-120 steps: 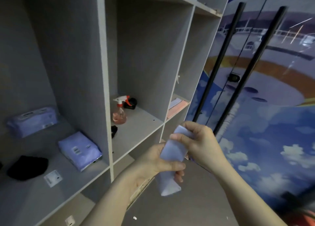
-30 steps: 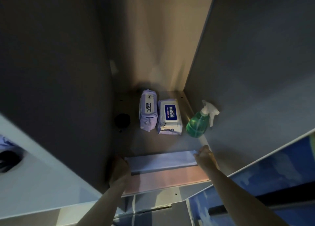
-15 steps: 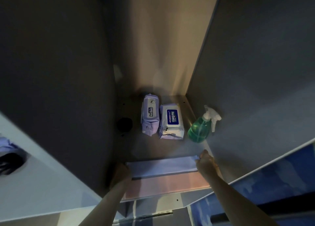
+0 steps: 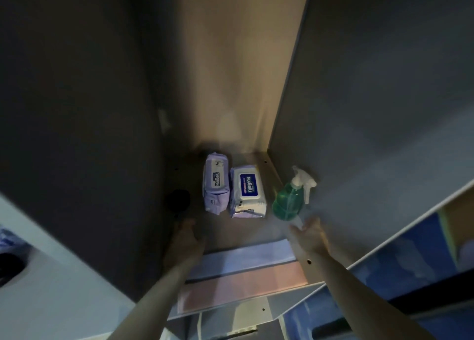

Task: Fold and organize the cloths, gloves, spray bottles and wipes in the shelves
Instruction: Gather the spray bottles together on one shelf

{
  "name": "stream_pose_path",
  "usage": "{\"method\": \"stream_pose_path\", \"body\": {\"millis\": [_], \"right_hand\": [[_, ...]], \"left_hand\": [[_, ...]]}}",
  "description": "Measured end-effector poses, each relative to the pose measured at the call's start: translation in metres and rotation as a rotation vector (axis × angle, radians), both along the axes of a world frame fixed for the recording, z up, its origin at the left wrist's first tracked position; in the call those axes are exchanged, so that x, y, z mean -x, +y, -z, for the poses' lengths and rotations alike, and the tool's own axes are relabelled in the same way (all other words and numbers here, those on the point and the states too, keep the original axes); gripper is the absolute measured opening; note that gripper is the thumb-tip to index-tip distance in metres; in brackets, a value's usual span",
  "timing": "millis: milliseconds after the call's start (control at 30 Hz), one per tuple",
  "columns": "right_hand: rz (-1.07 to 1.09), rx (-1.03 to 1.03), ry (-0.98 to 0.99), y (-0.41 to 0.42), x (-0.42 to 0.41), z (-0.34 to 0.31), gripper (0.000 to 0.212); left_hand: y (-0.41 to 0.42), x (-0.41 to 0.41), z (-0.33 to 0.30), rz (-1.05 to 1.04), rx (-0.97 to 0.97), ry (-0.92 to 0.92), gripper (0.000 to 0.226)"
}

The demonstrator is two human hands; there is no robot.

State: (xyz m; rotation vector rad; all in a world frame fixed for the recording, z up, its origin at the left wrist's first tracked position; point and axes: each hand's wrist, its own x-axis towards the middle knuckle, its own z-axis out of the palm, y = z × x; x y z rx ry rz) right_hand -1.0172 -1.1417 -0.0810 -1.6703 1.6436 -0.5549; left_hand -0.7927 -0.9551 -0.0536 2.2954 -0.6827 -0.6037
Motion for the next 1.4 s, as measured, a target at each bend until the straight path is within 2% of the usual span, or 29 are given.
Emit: {"method": "stream_pose_path", "body": {"millis": [100,200,333,433,533,600,667,767,900,1033,1100,1133,1233,1300,1333,1400], "right_hand": [[0.113,0.177,-0.141,-0.005,-0.011,-0.039,0.07],[0.104,0.276,-0.138,-0.013,-0.025,-0.072,0.075],[0.022,0.228,-0.08,-0.036,-0.033,-0.098,0.043],[-0.008,0.25,-0.066,-0.035,-0.03,-0.109,0.029],[-0.005,0.281,-0.123,-0.024,-0.027,-0.114,0.024],[-0.041,0.334,-0.183,-0.015,-0.025,-0.123,0.019],[-0.142,0.412,-0.249,-0.005,-0.022,-0.139,0.02],[-0.348,0.36,-0.52,0.022,-0.014,-0.176,0.024],[-0.597,0.312,-0.661,0.061,0.0,-0.226,0.009],[-0.687,0.319,-0.667,0.1,0.003,-0.255,0.018],[-0.715,0.308,-0.701,0.119,0.002,-0.264,0.01],[-0.715,0.304,-0.718,0.127,0.002,-0.267,0.011],[-0.663,0.271,-0.744,0.157,0.006,-0.267,0.061],[-0.648,0.264,-0.726,0.183,0.006,-0.255,0.081],[-0.661,0.255,-0.699,0.199,0.004,-0.246,0.086],[-0.708,0.206,-0.642,0.236,-0.001,-0.226,0.076]], "left_hand": [[-0.01,-0.006,-0.036,0.063,0.273,0.088,0.034],[-0.015,-0.007,-0.065,0.035,0.419,0.117,0.025],[-0.009,-0.004,-0.072,0.037,0.378,0.092,0.026],[0.003,0.006,-0.077,0.062,0.289,0.119,0.024],[0.011,0.013,-0.083,0.116,0.257,0.116,0.043],[0.014,0.019,-0.088,0.146,0.257,0.103,0.039],[0.015,0.027,-0.093,0.202,0.303,0.101,0.042],[0.02,0.045,-0.106,0.373,0.384,0.137,0.062],[0.03,0.064,-0.112,0.567,0.403,0.229,0.096],[0.055,0.078,-0.12,0.66,0.532,0.472,0.098],[0.071,0.084,-0.127,0.662,0.589,0.484,0.095],[0.078,0.085,-0.129,0.65,0.615,0.474,0.094],[0.103,0.084,-0.139,0.594,0.672,0.408,0.093],[0.125,0.079,-0.146,0.547,0.709,0.373,0.091],[0.137,0.077,-0.149,0.519,0.725,0.352,0.091],[0.167,0.072,-0.154,0.456,0.746,0.281,0.093]]}}
